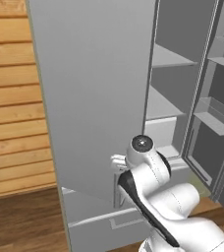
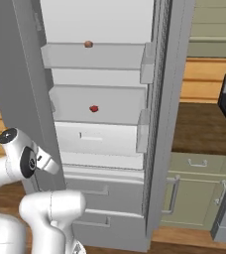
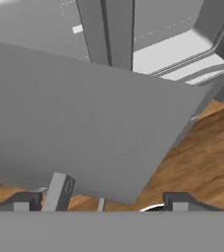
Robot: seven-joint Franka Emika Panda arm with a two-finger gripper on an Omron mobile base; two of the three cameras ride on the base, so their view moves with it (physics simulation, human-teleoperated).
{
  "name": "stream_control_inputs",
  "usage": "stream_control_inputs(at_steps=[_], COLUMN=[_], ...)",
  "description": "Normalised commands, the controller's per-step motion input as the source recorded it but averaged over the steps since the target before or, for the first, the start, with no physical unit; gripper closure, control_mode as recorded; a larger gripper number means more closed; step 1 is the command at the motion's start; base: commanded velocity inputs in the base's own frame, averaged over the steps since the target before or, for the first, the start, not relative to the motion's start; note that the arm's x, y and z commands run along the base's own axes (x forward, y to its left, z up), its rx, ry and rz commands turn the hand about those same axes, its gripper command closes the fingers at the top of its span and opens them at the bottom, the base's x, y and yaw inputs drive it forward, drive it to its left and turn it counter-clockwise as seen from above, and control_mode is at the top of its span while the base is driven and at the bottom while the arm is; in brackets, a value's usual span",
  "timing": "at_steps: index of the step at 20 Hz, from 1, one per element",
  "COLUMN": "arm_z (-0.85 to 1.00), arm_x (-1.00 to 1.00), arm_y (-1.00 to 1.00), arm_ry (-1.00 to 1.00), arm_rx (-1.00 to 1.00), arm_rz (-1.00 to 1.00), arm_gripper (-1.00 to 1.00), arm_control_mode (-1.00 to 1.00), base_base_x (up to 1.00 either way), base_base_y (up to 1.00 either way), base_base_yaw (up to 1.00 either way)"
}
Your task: Take the strawberry from the fridge and place it on top of the pancake, located on the dining counter.
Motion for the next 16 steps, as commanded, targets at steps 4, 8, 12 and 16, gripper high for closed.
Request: stream_control_inputs(at_steps=[4, 8, 12, 16], arm_z=[0.44, 0.02, 0.04, 0.21], arm_x=[-0.60, -0.80, -0.68, -0.01], arm_y=[-0.88, -1.00, -0.39, 0.08], arm_ry=[0.00, -0.16, -0.31, -0.31], arm_rx=[0.27, 0.30, 0.21, 0.11], arm_rz=[0.00, 0.00, 0.00, 0.00], arm_gripper=[-1.00, -1.00, -1.00, -1.00], arm_control_mode=[-1.00, -1.00, -1.00, -1.00], base_base_x=[0.00, 0.00, 0.00, 0.00], base_base_y=[0.00, 0.00, 0.00, 0.00], base_base_yaw=[0.00, 0.00, 0.00, 0.00])
